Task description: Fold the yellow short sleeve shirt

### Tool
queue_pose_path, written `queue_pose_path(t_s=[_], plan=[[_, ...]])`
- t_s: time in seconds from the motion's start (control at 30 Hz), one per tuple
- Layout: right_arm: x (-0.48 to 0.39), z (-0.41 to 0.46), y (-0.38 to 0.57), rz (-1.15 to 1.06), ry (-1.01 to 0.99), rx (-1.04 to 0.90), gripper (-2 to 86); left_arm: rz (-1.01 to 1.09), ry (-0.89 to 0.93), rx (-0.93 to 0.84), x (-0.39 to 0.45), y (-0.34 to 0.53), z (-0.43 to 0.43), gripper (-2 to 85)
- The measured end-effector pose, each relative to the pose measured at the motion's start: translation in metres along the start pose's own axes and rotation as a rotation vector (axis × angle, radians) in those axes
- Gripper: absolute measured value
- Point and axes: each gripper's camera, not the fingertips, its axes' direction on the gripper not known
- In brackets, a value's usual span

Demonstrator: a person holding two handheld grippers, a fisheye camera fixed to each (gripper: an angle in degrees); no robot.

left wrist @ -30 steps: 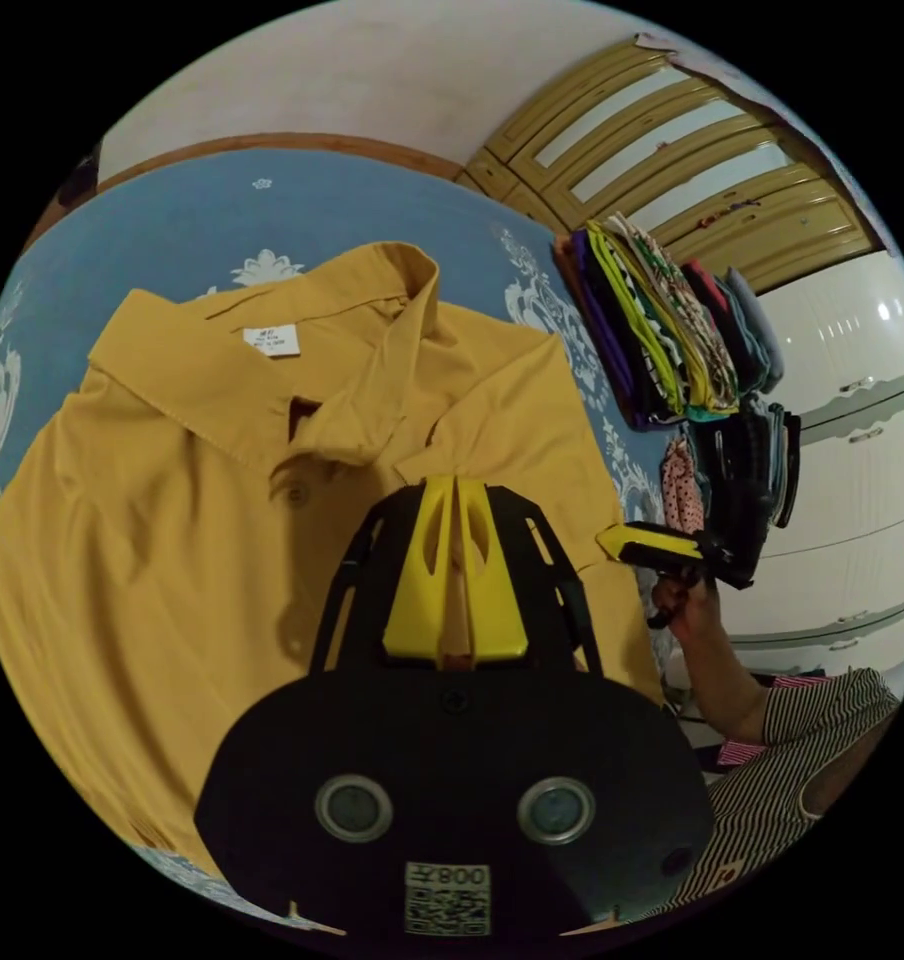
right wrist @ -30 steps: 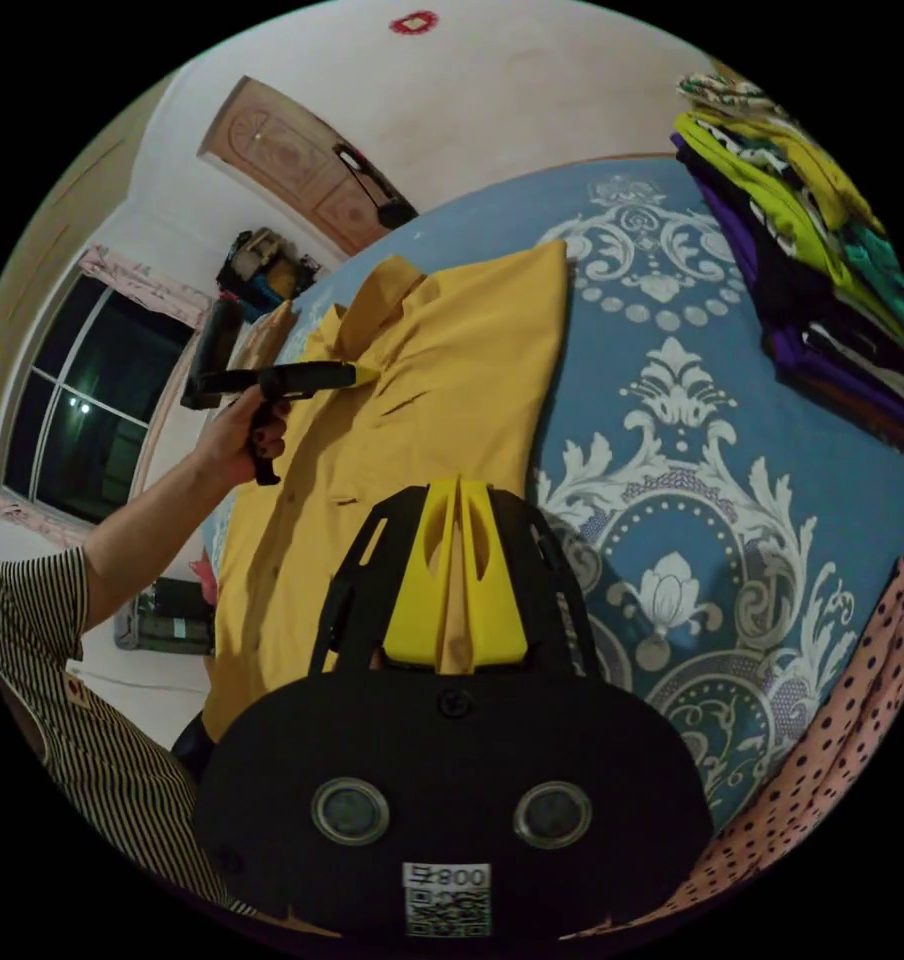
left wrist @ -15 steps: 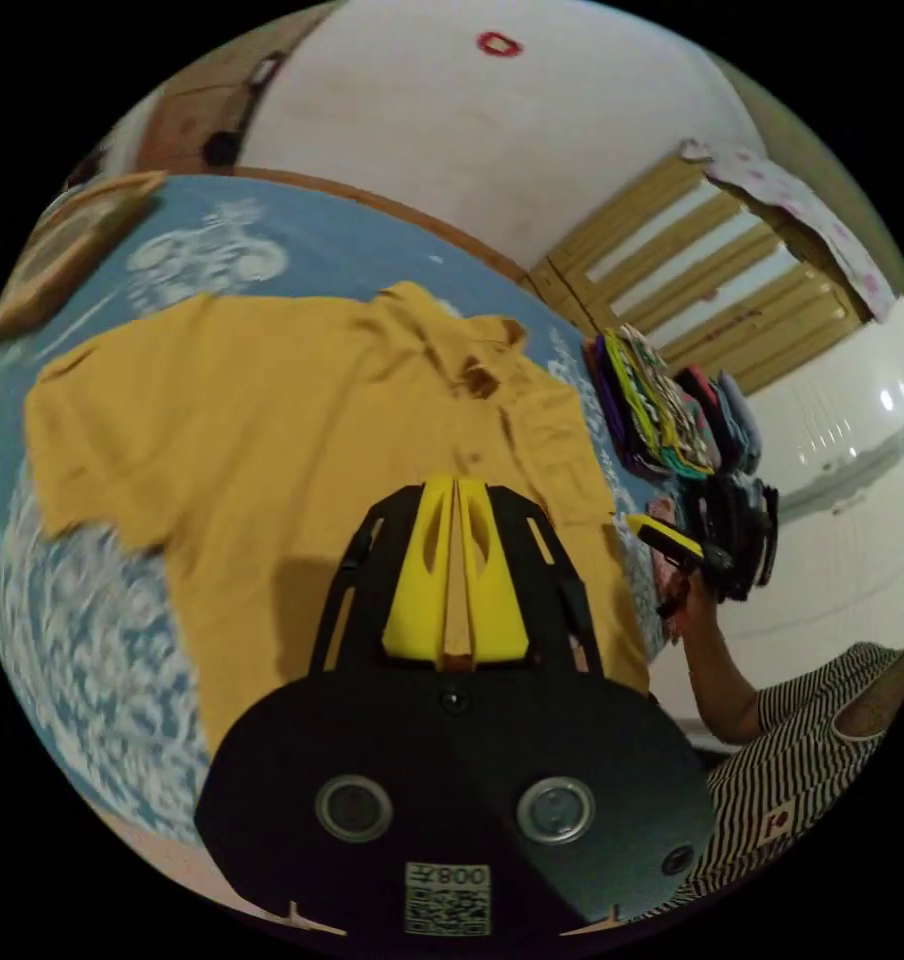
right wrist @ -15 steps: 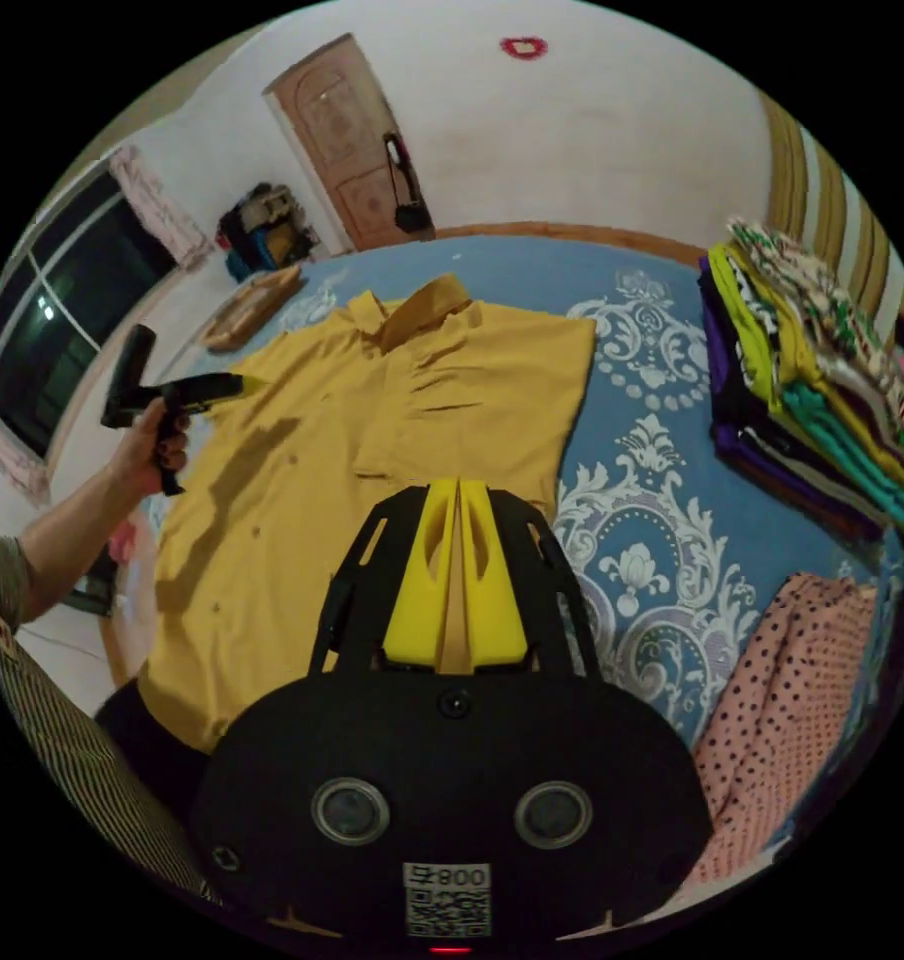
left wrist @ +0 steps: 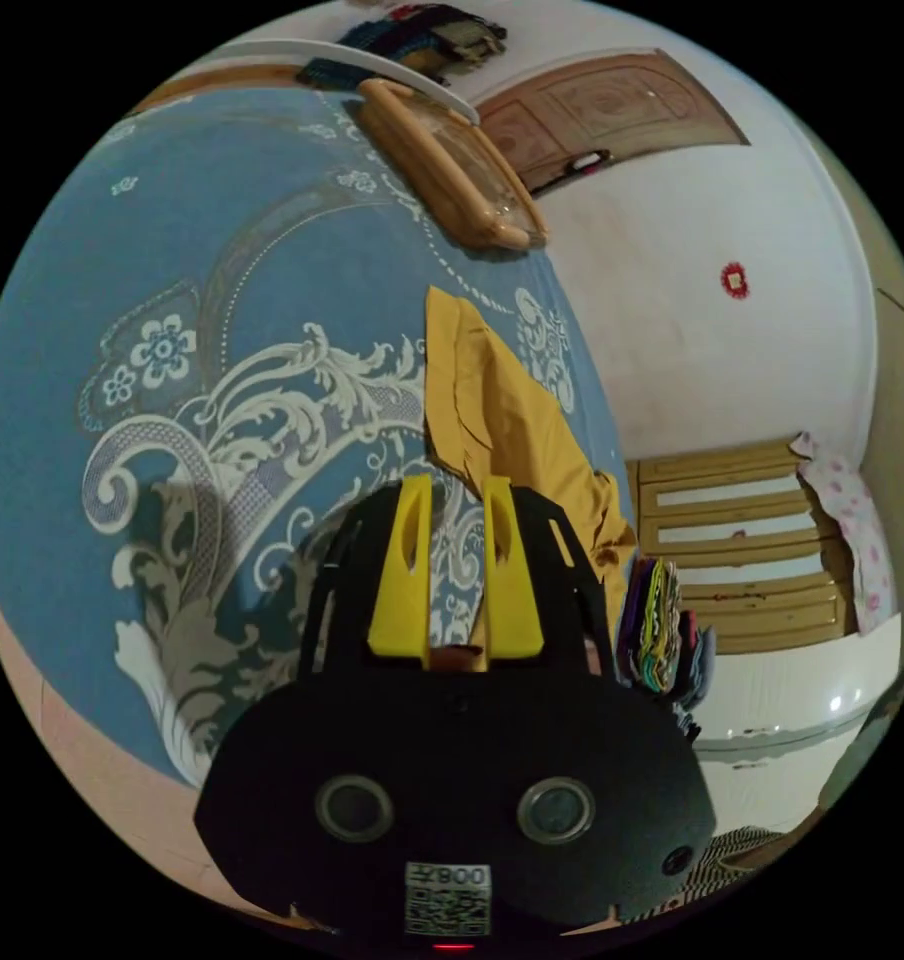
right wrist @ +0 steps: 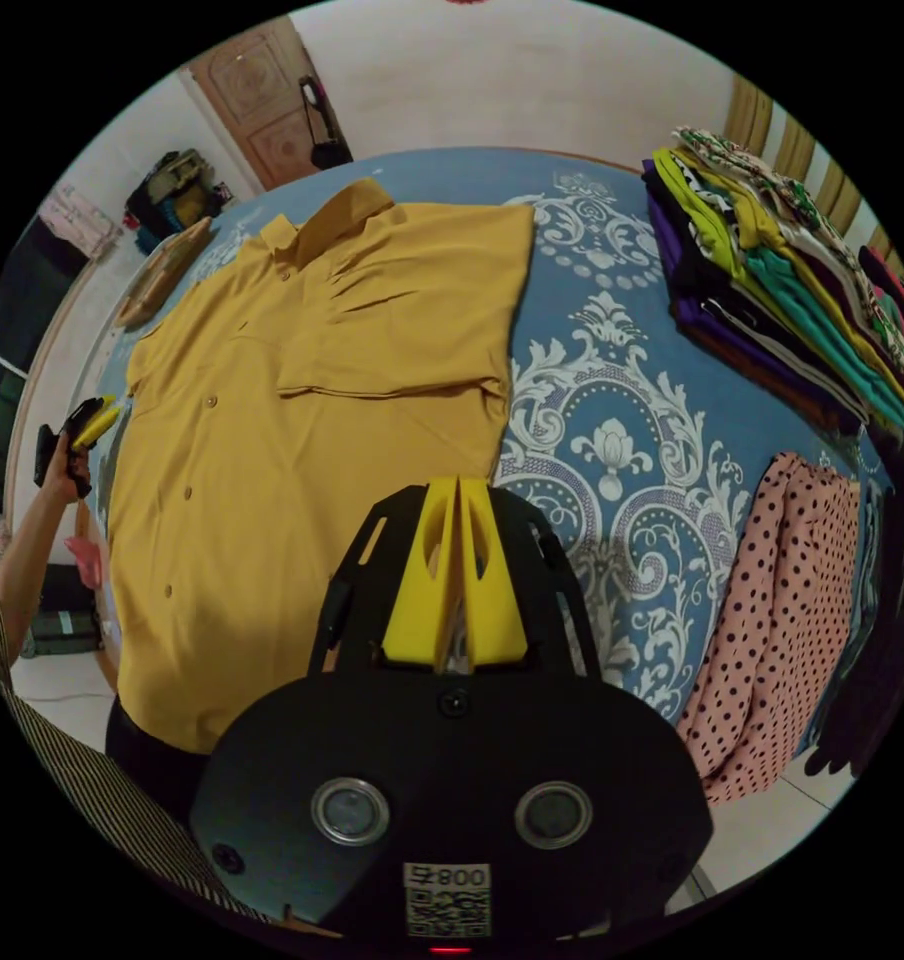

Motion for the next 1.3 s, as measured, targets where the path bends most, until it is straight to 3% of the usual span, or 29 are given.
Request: queue_pose_path(t_s=[0.1,0.37,0.5,0.63,0.87,1.1,1.3], plan=[[-0.015,-0.003,-0.015,0.023,-0.01,-0.044,0.2,-0.031,0.007,-0.003,-0.011,-0.01,-0.01,6.2],[-0.09,-0.03,-0.067,-0.069,-0.061,0.078,0.2,0.031,0.023,-0.017,-0.019,-0.01,-0.048,1.6],[-0.153,-0.03,-0.117,-0.21,-0.195,0.111,0.4,0.092,0.134,0.06,-0.008,-0.001,-0.072,1.2],[-0.221,-0.027,-0.177,-0.341,-0.367,0.127,1.3,0.28,0.262,0.084,0.035,0.01,-0.089,1.0],[-0.307,-0.014,-0.253,-0.465,-0.516,0.052,5.9,0.686,0.169,-0.207,0.119,0.07,-0.04,0.9],[-0.348,0.035,-0.3,-0.406,-0.639,-0.143,9.3,0.772,0.073,-0.346,0.137,0.121,0.007,0.8],[-0.386,0.045,-0.326,-0.422,-0.576,-0.154,10.8,0.807,0.021,-0.373,0.148,0.148,0.03,0.9]])
